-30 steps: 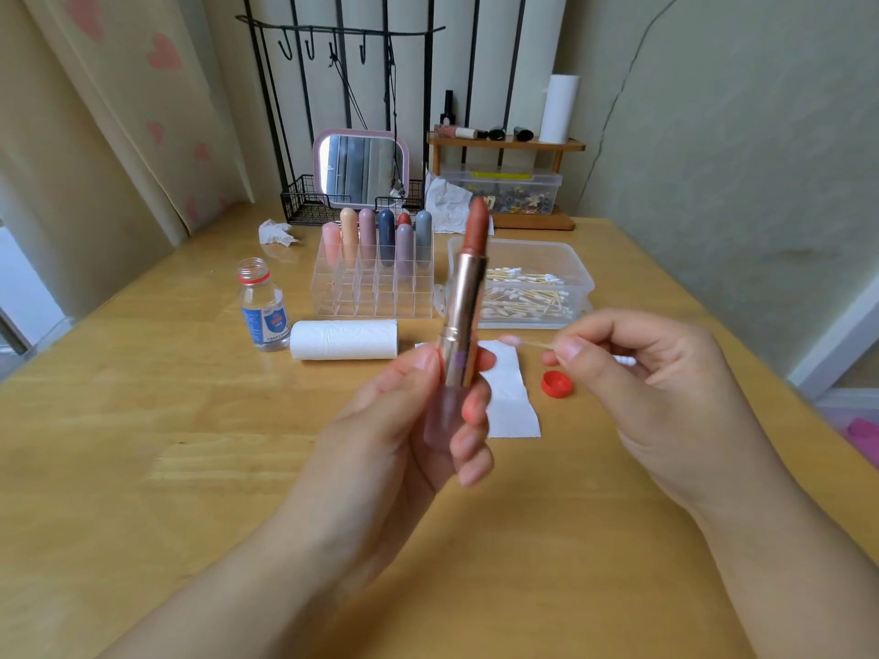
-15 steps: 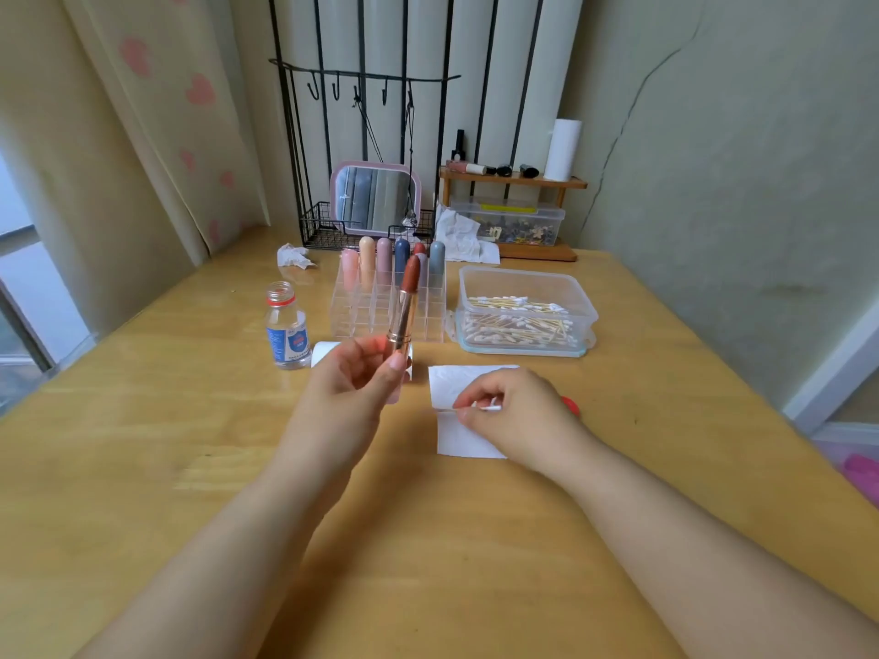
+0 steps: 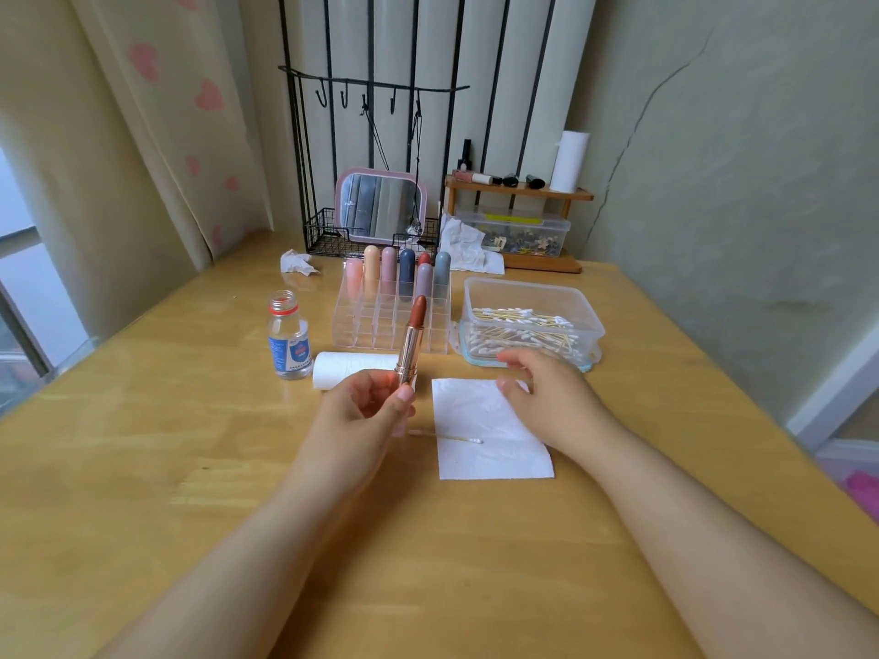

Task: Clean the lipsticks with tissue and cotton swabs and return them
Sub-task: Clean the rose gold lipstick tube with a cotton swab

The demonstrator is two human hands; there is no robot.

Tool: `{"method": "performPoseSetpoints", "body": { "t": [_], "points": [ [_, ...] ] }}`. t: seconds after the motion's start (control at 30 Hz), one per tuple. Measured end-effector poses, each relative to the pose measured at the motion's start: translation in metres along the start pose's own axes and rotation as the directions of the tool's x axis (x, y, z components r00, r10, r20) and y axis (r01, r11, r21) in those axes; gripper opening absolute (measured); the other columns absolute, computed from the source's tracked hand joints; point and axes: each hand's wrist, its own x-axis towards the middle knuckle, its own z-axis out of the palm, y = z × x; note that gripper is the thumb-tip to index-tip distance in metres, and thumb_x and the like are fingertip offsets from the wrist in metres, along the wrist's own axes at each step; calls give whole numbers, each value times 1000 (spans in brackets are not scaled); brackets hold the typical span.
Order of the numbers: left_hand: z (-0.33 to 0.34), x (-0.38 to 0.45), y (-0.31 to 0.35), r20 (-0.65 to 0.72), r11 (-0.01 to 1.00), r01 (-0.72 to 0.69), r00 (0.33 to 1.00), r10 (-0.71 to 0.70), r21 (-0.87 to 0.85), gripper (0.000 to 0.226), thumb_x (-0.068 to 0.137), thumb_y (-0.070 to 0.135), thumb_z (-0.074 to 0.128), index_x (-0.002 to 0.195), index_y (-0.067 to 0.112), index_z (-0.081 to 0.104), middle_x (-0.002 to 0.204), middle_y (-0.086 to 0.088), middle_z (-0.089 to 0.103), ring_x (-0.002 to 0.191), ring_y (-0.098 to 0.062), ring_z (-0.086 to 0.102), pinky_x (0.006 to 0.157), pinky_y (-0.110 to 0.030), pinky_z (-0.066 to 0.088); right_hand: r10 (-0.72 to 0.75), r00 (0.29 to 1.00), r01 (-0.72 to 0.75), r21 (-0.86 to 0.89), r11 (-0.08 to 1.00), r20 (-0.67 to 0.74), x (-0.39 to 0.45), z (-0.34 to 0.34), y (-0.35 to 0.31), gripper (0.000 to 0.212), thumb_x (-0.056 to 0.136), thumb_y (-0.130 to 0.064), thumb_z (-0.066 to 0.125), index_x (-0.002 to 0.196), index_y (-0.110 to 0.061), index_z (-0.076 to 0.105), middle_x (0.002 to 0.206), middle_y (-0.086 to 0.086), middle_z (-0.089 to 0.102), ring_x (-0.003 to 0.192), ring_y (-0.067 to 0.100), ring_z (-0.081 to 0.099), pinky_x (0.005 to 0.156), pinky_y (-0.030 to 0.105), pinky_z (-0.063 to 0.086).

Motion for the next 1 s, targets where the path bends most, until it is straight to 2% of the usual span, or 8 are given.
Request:
{"method": "performPoseSetpoints", "body": {
  "t": [0.1, 0.17, 0.3, 0.47, 0.57, 0.73, 0.9, 1.0],
  "points": [
    [2, -1, -2, 7, 1000, 6, 1000, -6, 5, 5, 92, 12, 57, 94, 11, 61, 77, -5, 65, 72, -14, 61, 73, -28, 49, 150, 979, -133, -127, 983, 135, 6, -5, 14, 45, 97, -31, 47, 140, -22, 38, 136, 2, 48, 126, 19, 44, 105, 32, 35],
    [2, -1, -3, 15, 1000, 15, 1000, -15, -4, 9, 92, 13, 57, 97, 8, 61, 81, -6, 65, 73, -12, 62, 73, -27, 50, 159, 979, -159, -7, 987, 128, 6, -2, 19, 43, 96, -25, 51, 138, -21, 42, 121, -1, 53, 112, 15, 50, 95, 26, 40],
    [3, -2, -5, 32, 1000, 10, 999, -10, 11, 15, 91, 17, 58, 101, 7, 62, 82, -4, 66, 74, -12, 61, 76, -30, 49, 86, 996, -84, 209, 974, 0, -2, -1, 19, 32, 91, -7, 58, 119, -22, 59, 96, -7, 54, 87, 9, 53, 69, 9, 40],
    [6, -6, -2, 48, 1000, -13, 999, 14, -19, 11, 93, 15, 55, 97, 7, 62, 83, -4, 67, 78, -10, 65, 69, -19, 51, -132, 989, 121, 158, 980, 62, -25, -9, 12, 32, 87, 3, 52, 89, -26, 67, 94, -9, 58, 68, -8, 50, 64, 5, 37],
    [9, -9, 1, 62, 999, 0, 998, 3, -48, 10, 94, 16, 53, 96, 10, 61, 85, -2, 69, 80, -10, 68, 78, -29, 52, -223, 966, 211, 95, 973, 131, -38, -7, 14, 37, 81, 7, 50, 94, -18, 73, 97, -11, 57, 85, -7, 50, 76, 5, 35],
    [16, -10, 4, 125, 994, 80, 990, -70, -78, 14, 98, 18, 44, 93, 10, 55, 97, -4, 69, 85, -13, 68, 76, -32, 49, -211, 950, 226, -43, 973, 229, -44, -2, 17, 26, 85, -17, 55, 103, -27, 71, 100, -28, 52, 108, 2, 41, 102, 21, 26],
    [19, -11, -3, 135, 983, 181, 975, -179, -5, 17, 101, 20, 41, 93, 9, 52, 104, -13, 68, 83, -23, 68, 61, -28, 47, -126, 974, 110, 92, 990, 188, -27, -9, 8, 20, 94, -27, 55, 105, -21, 70, 83, -13, 61, 72, -3, 53, 66, 6, 39],
    [19, -11, -4, 130, 981, 194, 972, -196, 31, 18, 101, 19, 41, 90, 11, 52, 99, -11, 68, 89, -26, 68, 61, -29, 47, -98, 994, 97, 7, 995, 46, -4, -2, 9, 30, 92, -23, 59, 121, -19, 62, 90, -10, 47, 80, 2, 47, 70, 11, 33]
  ]
}}
